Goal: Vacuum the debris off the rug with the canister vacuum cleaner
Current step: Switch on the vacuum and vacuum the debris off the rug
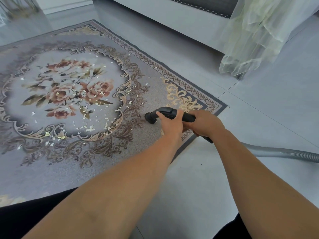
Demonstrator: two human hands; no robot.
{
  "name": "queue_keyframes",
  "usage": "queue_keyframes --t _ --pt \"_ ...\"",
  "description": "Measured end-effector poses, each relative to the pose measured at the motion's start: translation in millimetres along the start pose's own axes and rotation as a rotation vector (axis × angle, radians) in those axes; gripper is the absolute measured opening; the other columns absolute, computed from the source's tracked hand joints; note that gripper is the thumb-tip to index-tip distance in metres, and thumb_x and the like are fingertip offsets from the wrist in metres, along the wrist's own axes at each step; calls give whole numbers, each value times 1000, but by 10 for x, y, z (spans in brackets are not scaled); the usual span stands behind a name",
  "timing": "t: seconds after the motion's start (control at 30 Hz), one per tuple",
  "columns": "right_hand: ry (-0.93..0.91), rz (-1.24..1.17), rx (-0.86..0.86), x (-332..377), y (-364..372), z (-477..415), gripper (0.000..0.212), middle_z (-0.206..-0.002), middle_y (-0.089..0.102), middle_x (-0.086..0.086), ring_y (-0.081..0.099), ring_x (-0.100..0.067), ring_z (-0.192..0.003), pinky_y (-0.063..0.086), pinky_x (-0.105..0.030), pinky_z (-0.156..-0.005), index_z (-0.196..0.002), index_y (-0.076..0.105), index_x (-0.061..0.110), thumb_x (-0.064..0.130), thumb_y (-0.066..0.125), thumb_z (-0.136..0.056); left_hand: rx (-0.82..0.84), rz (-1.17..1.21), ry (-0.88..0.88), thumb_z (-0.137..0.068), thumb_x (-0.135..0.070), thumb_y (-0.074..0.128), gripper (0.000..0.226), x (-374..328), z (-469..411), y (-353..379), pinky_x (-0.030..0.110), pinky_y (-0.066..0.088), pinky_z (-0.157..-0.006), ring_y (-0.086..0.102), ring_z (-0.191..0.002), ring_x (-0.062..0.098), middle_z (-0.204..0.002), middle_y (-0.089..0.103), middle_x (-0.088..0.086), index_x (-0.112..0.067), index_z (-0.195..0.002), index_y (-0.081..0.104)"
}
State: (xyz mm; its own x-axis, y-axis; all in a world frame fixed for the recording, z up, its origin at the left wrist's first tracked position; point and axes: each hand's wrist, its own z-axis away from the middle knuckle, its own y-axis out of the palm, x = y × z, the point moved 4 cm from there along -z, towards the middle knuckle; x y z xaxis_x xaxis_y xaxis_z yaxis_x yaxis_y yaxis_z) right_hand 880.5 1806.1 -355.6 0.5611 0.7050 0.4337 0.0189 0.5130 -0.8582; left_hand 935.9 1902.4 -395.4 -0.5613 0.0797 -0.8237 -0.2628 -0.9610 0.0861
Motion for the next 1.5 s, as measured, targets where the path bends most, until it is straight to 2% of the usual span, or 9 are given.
queue_keyframes --t 0.13,0.33,0.47,0.6,0.87,1.07,1.37,1.43,1.5 --pt "107 40 -62 -175 -117 30 34 -71 67 1 67 -18 -65 54 -32 -71 -80 59 24 58 58 -81 125 17 -76 -71 -48 72 114 131 -123 279 50 49 -98 55 -122 34 -145 47 13 -37 -152 -8" --pt "174 39 -85 -341 -169 94 35 -68 67 1 67 -13 -59 45 -25 -59 -80 61 22 56 57 -84 152 45 -96 -82 -41 72 103 170 -91 511 50 48 -100 53 -124 34 -150 40 13 -34 -153 -3" --pt "132 18 -79 -323 -122 49 32 -67 66 2 67 -14 -59 51 -28 -64 -80 61 24 55 58 -84 102 57 -73 -88 -37 68 97 99 2 424 47 45 -103 51 -127 32 -152 38 10 -30 -154 -3" --pt "34 -41 22 -141 -6 -25 28 -65 68 -1 69 -20 -61 57 -38 -71 -79 62 21 48 60 -83 -41 35 9 -95 -27 58 87 15 130 169 28 37 -100 42 -135 27 -155 31 7 -20 -155 -4" --pt "-133 -58 137 432 290 -84 19 -64 67 -4 63 -18 -55 56 -39 -67 -79 64 17 34 60 -87 -267 57 7 -95 -32 54 85 -23 144 -439 37 38 -105 50 -126 28 -146 45 8 -24 -155 -5" --pt "-141 -13 121 594 330 -95 22 -67 69 -4 68 -26 -65 56 -39 -66 -79 65 19 41 63 -83 -241 98 28 -95 -29 55 85 -73 73 -587 36 40 -104 45 -132 27 -152 37 7 -23 -155 -5" --pt "-149 7 146 479 247 -50 27 -64 67 -2 65 -18 -57 57 -39 -68 -80 64 20 46 62 -86 -132 97 -56 -95 -31 58 90 1 75 -530 39 36 -111 38 -138 29 -158 26 7 -21 -154 -10" --pt "-165 36 157 589 303 -64 29 -69 69 -4 68 -22 -64 55 -36 -65 -83 64 20 50 61 -85 -128 113 -80 -92 -35 61 95 -9 24 -657 45 41 -107 41 -135 32 -158 26 8 -24 -154 -10" --pt "-174 73 154 708 323 -99 33 -72 69 -4 67 -22 -65 51 -32 -61 -85 63 21 54 59 -86 -117 143 -85 -89 -34 66 99 -56 -41 -751 48 55 -90 51 -126 34 -155 31 10 -28 -154 -7"
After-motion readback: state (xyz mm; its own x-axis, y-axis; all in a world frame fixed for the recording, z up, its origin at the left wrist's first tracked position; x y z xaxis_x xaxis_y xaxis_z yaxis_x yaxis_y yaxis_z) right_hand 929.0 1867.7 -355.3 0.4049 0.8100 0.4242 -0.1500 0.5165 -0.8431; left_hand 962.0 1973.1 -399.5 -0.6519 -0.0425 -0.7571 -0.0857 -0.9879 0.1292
